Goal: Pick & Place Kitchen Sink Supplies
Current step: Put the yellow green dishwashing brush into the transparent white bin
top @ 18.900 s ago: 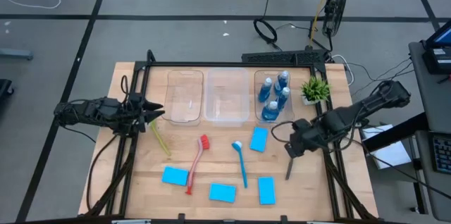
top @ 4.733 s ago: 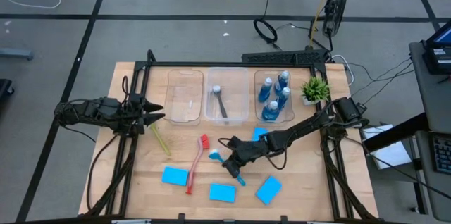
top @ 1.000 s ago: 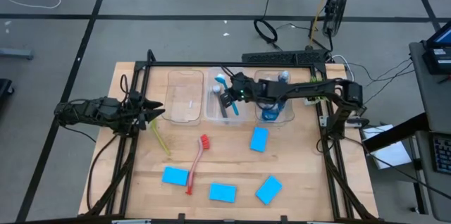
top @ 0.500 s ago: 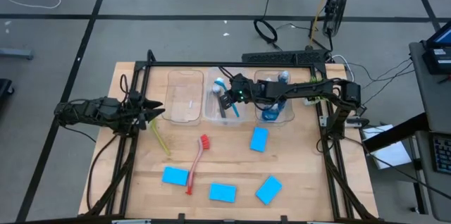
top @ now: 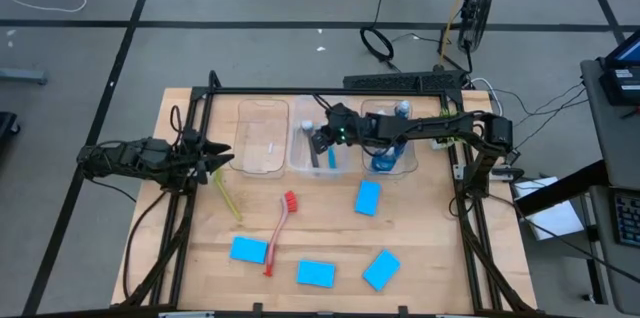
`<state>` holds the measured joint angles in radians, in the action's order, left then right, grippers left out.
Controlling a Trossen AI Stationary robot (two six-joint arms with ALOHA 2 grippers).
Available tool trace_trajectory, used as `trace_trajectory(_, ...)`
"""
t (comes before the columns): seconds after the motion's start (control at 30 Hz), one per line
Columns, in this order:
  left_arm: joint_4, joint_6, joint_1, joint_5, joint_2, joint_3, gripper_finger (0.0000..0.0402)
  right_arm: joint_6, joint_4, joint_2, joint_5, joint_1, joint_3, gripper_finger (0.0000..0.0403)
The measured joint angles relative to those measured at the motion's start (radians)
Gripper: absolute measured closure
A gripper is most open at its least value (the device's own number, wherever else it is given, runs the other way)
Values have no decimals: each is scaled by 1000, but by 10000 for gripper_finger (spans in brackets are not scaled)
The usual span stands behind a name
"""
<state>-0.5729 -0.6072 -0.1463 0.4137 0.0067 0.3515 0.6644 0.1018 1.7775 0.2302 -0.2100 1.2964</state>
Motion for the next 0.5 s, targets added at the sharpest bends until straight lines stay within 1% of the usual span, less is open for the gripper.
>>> trace_trajectory(0.1, 0, -3, 0, -1, 0, 0, 188, -40, -71, -10, -5, 1, 0, 284)
trace_trajectory(0.17, 0, -15, 0, -9, 0, 0, 188, -83, -128, -33, -33, 2, -1, 280)
trace_trajectory(0.23, 0, -24, 0, -28, 0, 0, 188, -133, -211, -56, -77, 3, 2, 278)
trace_trajectory(0.37, 0, -27, 0, -74, 0, 0, 188, -283, -287, -115, -183, 3, -1, 279)
trace_trajectory(0.5, 0, -27, 0, -107, 0, 0, 188, -412, -286, -200, -262, 3, 0, 281)
